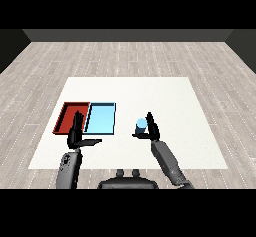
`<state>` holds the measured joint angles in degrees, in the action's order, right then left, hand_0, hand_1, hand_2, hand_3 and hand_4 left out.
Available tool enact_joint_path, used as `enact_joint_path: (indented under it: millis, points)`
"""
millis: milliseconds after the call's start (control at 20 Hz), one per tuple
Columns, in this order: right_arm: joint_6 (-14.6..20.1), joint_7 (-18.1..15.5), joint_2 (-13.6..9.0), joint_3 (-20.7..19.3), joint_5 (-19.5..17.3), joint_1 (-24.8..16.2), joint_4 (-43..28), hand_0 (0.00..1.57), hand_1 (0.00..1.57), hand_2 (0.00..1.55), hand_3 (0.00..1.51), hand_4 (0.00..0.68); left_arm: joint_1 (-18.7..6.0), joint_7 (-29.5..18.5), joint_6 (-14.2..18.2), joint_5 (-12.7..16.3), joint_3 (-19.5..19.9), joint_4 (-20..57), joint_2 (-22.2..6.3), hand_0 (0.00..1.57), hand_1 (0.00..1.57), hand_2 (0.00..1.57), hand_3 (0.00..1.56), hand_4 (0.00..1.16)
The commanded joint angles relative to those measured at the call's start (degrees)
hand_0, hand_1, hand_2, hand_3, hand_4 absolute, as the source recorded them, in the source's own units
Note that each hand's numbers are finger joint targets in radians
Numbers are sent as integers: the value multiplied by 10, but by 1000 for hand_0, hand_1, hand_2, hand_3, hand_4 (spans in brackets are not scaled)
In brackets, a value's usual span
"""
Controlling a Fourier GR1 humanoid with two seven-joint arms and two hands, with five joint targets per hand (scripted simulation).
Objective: Pick the blue can and put it in the blue box
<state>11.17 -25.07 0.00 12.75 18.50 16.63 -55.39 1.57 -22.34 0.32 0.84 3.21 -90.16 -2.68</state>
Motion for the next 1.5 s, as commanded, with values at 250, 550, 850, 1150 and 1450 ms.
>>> enact_joint_path:
  millis: [250, 550, 850, 1150, 1450]
  points:
    - [-6, -8, 0, -12, 31, 51, 47, 0, 0, 0, 0, 0, 44, 15, 0, -9, -16, -59, 1, 0, 0, 0, 0, 0]
    - [7, -36, 0, 26, 84, 105, 131, 0, 0, 0, 0, 0, -16, -18, 5, -7, -1, 35, 7, 0, 0, 0, 0, 0]
    - [-21, -16, -3, -26, 38, 77, 90, 0, 0, 0, 0, 0, 44, -6, -11, 3, -4, -20, -2, 0, 0, 0, 0, 0]
    - [82, -29, 0, 26, 70, 99, 149, 1380, 1380, 1405, 1390, 417, 28, -21, 8, -20, -30, -11, 22, 0, 0, 0, 0, 0]
    - [124, -1, 0, 44, 80, 123, 131, 1461, 1461, 1455, 1438, 543, -33, -5, -2, 7, 13, 32, -4, 0, 0, 0, 0, 0]
